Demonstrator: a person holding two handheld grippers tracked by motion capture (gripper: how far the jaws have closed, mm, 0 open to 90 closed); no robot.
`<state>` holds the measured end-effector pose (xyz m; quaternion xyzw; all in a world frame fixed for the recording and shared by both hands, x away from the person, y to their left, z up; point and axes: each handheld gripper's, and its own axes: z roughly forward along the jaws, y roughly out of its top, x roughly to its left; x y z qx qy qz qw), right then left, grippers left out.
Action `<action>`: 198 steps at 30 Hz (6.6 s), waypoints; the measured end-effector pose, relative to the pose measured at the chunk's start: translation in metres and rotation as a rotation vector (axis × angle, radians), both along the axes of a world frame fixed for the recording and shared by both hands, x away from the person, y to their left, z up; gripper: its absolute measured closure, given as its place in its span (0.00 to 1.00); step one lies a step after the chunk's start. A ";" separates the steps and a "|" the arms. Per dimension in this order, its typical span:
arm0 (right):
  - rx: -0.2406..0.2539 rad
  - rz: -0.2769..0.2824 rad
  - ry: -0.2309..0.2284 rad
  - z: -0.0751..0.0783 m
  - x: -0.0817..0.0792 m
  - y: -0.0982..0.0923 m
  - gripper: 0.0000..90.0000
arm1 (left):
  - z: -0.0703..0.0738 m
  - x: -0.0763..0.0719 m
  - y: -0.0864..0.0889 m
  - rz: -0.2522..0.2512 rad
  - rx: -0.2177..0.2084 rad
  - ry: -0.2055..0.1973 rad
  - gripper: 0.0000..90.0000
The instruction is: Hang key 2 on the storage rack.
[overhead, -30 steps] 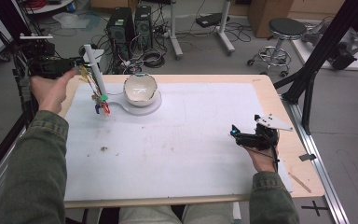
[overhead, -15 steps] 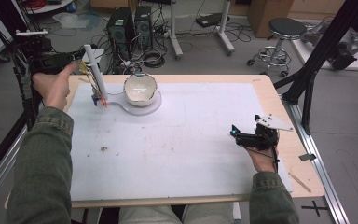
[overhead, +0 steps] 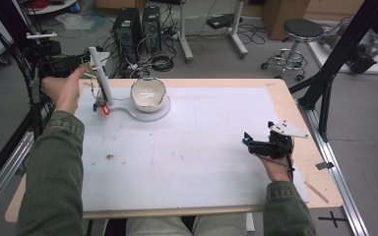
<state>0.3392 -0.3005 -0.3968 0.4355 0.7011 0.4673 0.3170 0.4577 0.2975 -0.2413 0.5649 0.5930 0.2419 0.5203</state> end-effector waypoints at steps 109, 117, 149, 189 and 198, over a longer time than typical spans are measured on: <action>-0.005 -0.013 0.001 -0.001 -0.002 -0.002 0.01 | -0.035 -0.033 -0.016 -0.022 0.228 -0.031 0.02; 0.003 -0.015 0.008 -0.001 -0.002 -0.002 0.01 | -0.045 -0.046 -0.011 -0.046 0.229 -0.034 0.02; -0.002 -0.015 0.005 -0.001 -0.003 -0.002 0.01 | -0.101 -0.088 0.006 -0.028 0.213 -0.067 0.02; 0.028 -0.057 0.007 -0.002 -0.014 -0.005 0.01 | -0.172 -0.160 0.045 0.182 0.242 -0.126 0.02; 0.016 -0.055 0.015 -0.004 -0.015 -0.002 0.01 | -0.170 -0.161 0.045 0.177 0.226 -0.145 0.02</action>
